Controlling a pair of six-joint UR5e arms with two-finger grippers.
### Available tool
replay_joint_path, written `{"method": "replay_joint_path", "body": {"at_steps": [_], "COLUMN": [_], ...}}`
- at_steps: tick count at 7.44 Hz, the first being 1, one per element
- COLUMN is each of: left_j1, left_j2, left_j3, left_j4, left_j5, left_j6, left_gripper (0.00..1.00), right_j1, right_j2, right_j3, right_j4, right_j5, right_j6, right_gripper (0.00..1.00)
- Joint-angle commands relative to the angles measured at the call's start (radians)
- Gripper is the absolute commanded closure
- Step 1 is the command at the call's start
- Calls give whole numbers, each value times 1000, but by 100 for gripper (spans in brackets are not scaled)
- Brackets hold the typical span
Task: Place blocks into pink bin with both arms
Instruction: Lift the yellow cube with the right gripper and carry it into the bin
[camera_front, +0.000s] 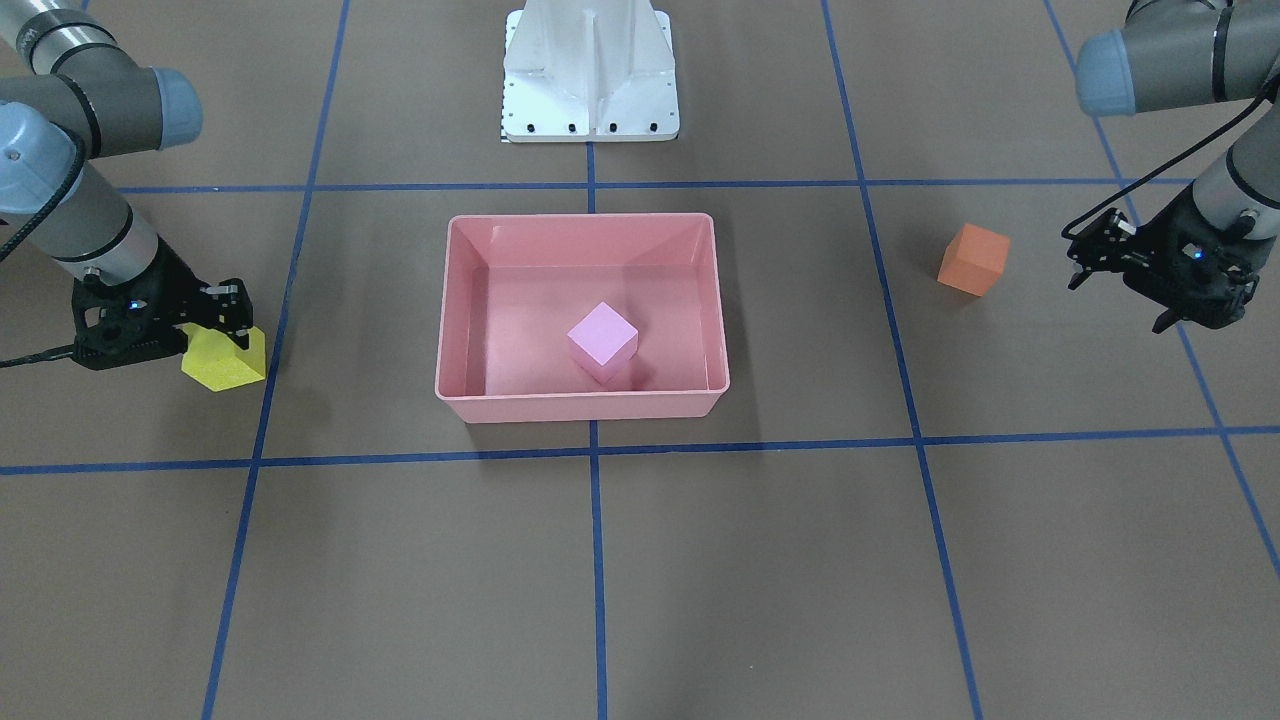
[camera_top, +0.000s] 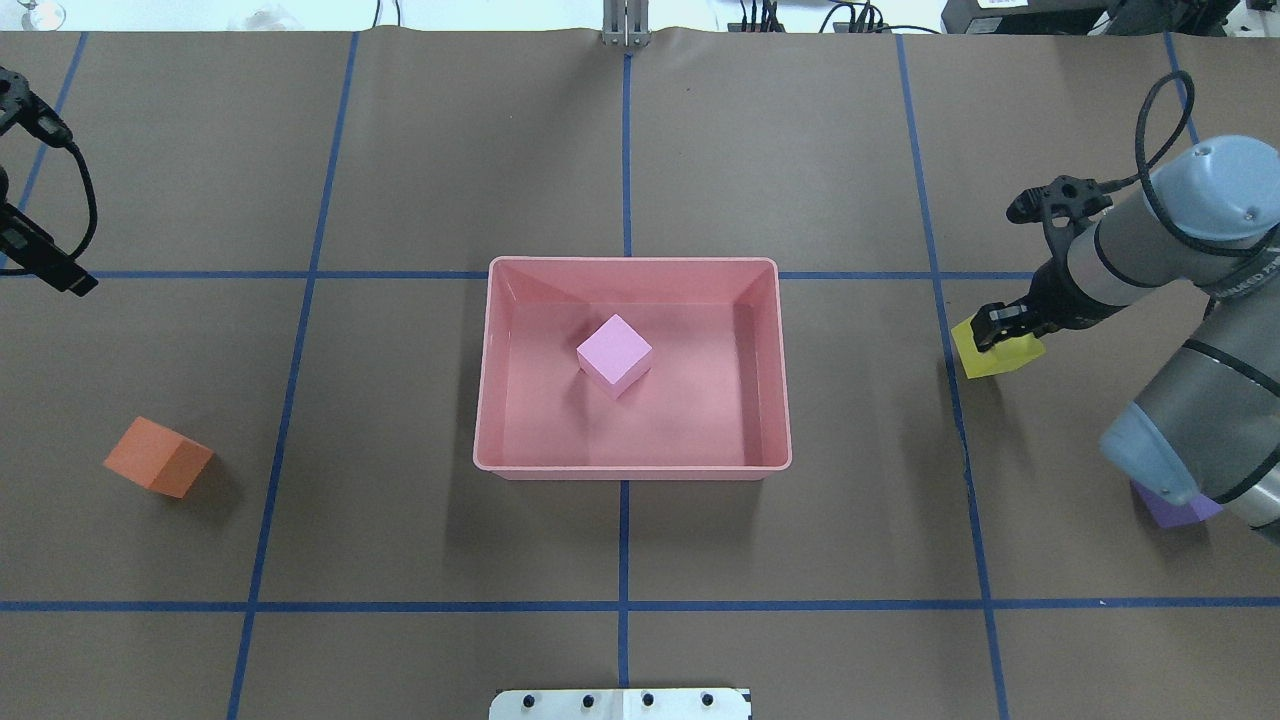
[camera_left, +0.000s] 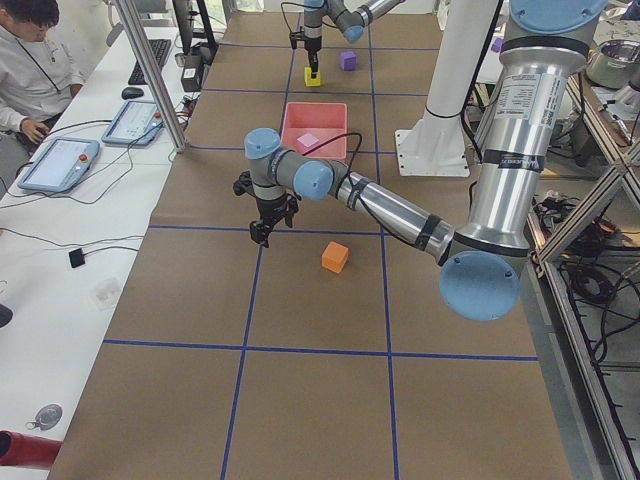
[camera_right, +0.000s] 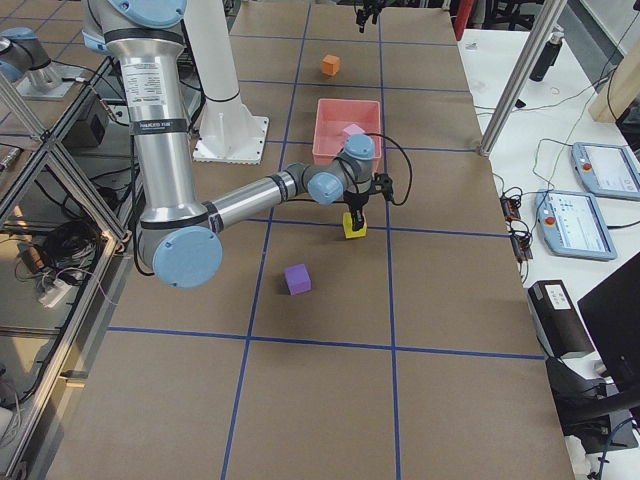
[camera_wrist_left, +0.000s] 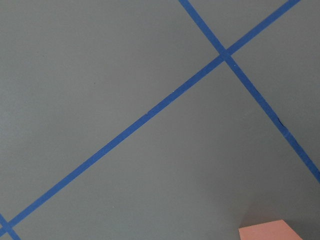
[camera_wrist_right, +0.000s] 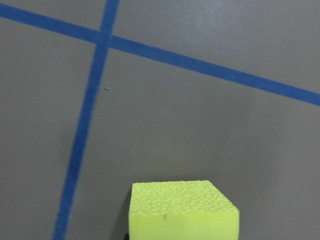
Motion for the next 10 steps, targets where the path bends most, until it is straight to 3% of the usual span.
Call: {"method": "replay_joint_path", "body": {"at_steps": [1, 2, 4, 5, 6, 7, 9, 10], "left_j1": [0, 5, 9, 11, 11, 11, 11, 11], "left_j2": [0, 0, -3, -3, -3, -3, -1, 34], "left_j3": [5, 5, 9, 12, 22, 55, 129, 115], "left_j4": [0, 0, -2, -2, -24, -75, -203, -251], "left_j5": [0, 0, 0, 0, 0, 0, 0, -2], "left_j6": [-2, -26, -39, -48, -65, -77, -135, -198], "left_gripper": [0, 0, 0, 0, 0, 0, 0, 0], "right_j1": [-44, -70, -128, -204, -317, -378, -385, -380], "right_j2": [168, 227, 379, 451, 483, 481, 470, 474], "right_j3": [19, 21, 85, 82, 72, 71, 75, 82], "right_j4": [-7, -16, -288, -371, -372, -372, -380, -416], "right_j5": [23, 23, 5, -61, -231, -344, -356, -353], "right_j6": [295, 391, 455, 502, 601, 616, 614, 608], "right_gripper": [100, 100, 100, 99, 66, 1, 0, 0]}}
